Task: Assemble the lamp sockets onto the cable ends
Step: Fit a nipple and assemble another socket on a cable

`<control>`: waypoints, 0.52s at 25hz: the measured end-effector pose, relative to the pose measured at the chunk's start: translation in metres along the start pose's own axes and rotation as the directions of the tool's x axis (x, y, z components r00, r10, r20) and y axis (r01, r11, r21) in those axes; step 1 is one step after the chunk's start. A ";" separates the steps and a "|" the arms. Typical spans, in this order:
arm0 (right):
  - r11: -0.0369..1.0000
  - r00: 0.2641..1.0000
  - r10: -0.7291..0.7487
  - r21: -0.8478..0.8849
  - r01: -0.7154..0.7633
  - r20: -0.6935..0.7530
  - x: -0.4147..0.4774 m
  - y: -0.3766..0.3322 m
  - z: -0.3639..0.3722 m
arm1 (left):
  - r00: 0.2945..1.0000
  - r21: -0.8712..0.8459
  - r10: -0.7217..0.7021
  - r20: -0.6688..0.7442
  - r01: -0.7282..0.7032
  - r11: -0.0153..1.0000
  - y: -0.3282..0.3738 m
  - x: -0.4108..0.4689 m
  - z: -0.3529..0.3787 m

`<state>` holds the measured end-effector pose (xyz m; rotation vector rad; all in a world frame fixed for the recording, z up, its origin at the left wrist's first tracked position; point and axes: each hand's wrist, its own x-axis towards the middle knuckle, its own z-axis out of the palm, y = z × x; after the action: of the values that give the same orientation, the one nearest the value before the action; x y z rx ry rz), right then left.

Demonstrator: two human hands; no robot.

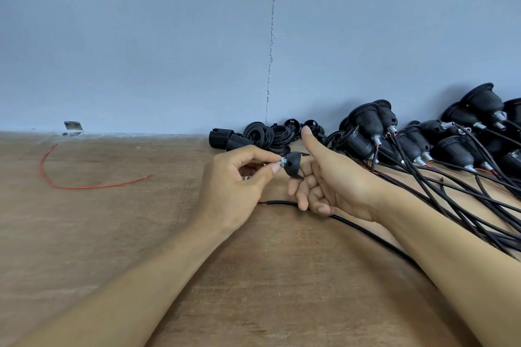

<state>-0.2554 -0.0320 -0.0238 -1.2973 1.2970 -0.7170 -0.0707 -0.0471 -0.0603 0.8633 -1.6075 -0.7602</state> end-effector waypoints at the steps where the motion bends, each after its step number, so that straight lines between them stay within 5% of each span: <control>1: 1.000 1.000 0.002 -0.011 -0.002 0.012 0.000 0.000 0.000 | 1.000 0.001 0.004 0.002 -0.004 1.000 0.000 0.000 0.000; 7: 0.996 1.000 -0.019 -0.090 0.018 -0.012 -0.002 -0.001 -0.001 | 1.000 -0.002 0.007 0.026 -0.007 1.000 0.002 -0.001 0.000; 13: 0.985 0.985 -0.171 0.010 0.171 0.036 0.002 0.006 -0.001 | 0.998 0.000 -0.053 0.025 0.053 0.999 -0.002 0.000 -0.001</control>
<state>-0.2572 -0.0325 -0.0293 -1.4221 1.1619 -0.8125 -0.0690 -0.0485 -0.0621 0.9028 -1.6112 -0.8115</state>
